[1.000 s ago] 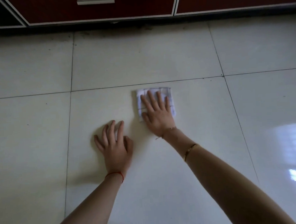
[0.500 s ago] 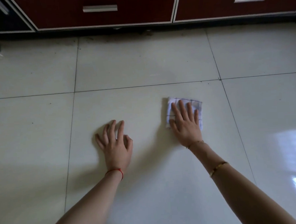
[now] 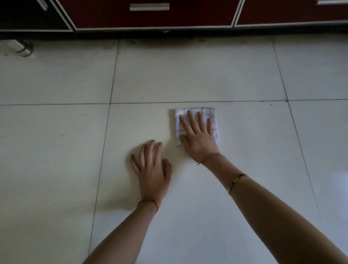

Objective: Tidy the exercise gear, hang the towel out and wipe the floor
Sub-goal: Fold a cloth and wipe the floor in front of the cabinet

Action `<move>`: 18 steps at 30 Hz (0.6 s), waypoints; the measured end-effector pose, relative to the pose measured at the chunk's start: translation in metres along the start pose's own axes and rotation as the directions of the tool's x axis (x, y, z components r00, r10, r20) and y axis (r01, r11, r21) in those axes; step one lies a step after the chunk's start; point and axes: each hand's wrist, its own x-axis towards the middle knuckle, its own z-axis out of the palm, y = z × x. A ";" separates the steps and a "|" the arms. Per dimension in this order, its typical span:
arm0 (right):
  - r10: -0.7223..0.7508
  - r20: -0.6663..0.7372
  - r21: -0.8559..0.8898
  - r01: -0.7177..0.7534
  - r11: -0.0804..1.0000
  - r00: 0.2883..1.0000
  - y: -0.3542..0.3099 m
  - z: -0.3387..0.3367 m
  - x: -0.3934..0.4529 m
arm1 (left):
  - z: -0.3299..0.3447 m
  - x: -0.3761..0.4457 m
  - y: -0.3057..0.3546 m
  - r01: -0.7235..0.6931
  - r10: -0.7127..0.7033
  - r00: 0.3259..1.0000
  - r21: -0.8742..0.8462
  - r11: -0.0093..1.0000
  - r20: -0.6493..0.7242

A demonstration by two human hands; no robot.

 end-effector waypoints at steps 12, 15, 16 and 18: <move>-0.079 -0.046 -0.009 0.079 0.997 0.996 0.010 0.014 -0.045 | -0.032 -0.016 -0.089 0.111 -0.112 0.994 0.128 0.985 -0.004; 0.021 -0.029 -0.001 -0.021 1.000 0.999 0.013 0.003 -0.009 | -0.031 -0.016 -0.090 0.119 -0.121 0.992 0.099 0.988 0.020; 0.042 -0.025 0.000 -0.042 0.999 0.999 0.011 0.000 0.005 | -0.032 -0.015 -0.090 0.122 -0.125 0.992 0.094 0.988 0.022; 0.059 -0.019 -0.006 -0.059 0.998 0.998 0.001 -0.003 0.032 | -0.031 -0.015 -0.092 0.130 -0.133 0.991 0.092 0.987 0.028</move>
